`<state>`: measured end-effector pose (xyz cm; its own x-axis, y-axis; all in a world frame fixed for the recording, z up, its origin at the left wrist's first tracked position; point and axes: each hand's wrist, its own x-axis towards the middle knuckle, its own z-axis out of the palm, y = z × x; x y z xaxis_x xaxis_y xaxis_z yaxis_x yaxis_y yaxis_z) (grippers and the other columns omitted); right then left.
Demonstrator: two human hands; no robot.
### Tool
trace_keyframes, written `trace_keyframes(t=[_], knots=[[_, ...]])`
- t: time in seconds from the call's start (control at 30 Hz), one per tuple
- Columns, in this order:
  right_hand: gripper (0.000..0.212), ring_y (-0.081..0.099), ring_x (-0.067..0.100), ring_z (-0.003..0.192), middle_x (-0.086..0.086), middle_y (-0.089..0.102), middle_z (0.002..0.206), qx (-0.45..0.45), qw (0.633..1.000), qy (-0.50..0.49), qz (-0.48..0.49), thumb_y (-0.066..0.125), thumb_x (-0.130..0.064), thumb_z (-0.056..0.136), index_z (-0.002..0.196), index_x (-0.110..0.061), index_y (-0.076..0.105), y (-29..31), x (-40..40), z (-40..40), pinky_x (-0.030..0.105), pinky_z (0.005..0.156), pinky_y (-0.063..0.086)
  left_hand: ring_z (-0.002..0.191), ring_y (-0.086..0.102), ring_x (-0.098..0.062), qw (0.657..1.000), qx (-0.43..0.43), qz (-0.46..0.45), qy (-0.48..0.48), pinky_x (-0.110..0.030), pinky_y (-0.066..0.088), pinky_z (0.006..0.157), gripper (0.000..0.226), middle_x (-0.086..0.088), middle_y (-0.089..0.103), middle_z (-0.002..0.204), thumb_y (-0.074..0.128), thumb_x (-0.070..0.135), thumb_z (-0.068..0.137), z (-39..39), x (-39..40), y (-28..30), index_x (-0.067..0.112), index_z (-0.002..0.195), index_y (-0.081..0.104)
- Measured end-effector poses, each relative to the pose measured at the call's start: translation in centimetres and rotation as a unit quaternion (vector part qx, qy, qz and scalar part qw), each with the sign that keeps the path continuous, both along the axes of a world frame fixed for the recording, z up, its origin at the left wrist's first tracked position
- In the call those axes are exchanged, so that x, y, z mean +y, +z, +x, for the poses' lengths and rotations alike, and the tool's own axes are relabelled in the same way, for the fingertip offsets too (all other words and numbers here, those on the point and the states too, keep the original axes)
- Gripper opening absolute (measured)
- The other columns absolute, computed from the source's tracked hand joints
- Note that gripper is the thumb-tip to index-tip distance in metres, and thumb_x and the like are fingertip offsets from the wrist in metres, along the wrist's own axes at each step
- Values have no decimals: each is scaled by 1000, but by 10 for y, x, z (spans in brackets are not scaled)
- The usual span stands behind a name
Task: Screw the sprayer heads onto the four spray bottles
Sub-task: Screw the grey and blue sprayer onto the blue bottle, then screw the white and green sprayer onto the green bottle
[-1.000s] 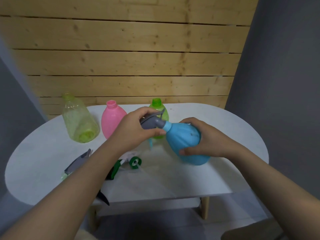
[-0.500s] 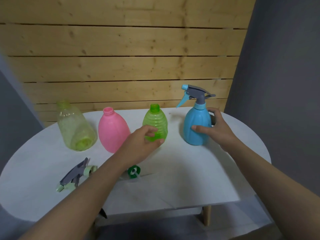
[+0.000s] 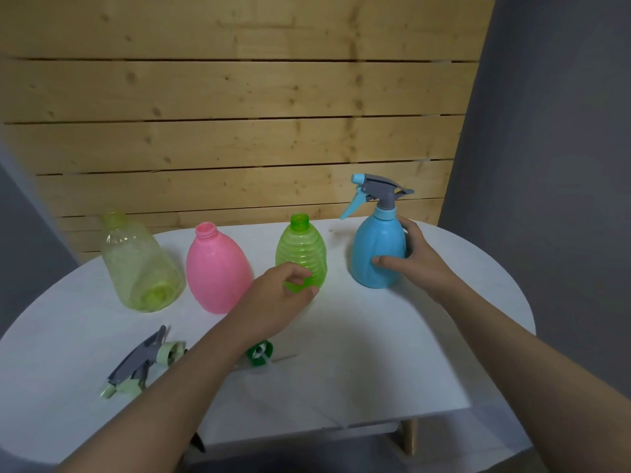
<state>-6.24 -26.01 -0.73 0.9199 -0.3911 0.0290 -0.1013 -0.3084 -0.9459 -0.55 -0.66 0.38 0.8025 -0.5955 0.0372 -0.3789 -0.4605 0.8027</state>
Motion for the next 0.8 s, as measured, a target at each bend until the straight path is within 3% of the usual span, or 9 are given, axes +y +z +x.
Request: trace_keyframes(t=[0.13,0.23,0.3,0.4,0.47,0.57,0.8], knots=[[83,43,22,127,2,42,142,-6,996,-63,-62,75,-24,75,142,-27,27,8,6,-6,32,97,40,78,59,-16,998,-17,-45,28,-27,45,65,13,2,61,91,58,24,86,-1,-2,3,26,99,61],[67,47,18,120,1,49,134,-66,981,-143,-114,75,-22,75,132,-21,42,16,18,-18,23,91,39,66,52,-8,990,-97,-63,75,-20,36,56,13,-1,57,86,56,19,86,-2,-5,5,20,96,63],[50,53,9,102,-1,57,119,-102,975,-160,-119,75,-20,75,119,-20,51,21,28,-27,14,78,41,73,54,-7,982,-145,-69,100,-17,38,61,15,-5,56,95,56,18,85,-3,-7,8,17,100,61],[33,56,3,90,-3,63,106,-110,980,-130,-100,73,-16,77,107,-19,58,24,38,-37,10,68,44,97,54,-19,970,-190,-79,131,-28,43,82,28,-8,50,109,59,18,85,-6,-15,11,12,112,56],[30,58,8,89,-2,65,101,-103,986,-107,-78,72,-14,79,107,-16,63,24,43,-40,7,66,44,111,46,-24,964,-211,-72,147,-30,37,91,38,-12,47,120,60,20,84,-5,-20,10,10,119,51],[27,59,7,80,1,66,94,-86,991,-80,-58,71,-12,80,106,-12,65,22,50,-40,4,66,43,123,35,-26,960,-220,-58,163,-24,24,94,50,-15,41,132,61,24,84,0,-25,8,7,128,43],[29,55,4,73,-2,62,91,-41,997,-55,-33,71,-18,80,109,-13,65,17,59,-29,11,72,45,132,31,-29,977,-148,-42,144,-39,27,105,82,-12,36,144,67,37,79,18,-39,-3,13,143,22]])
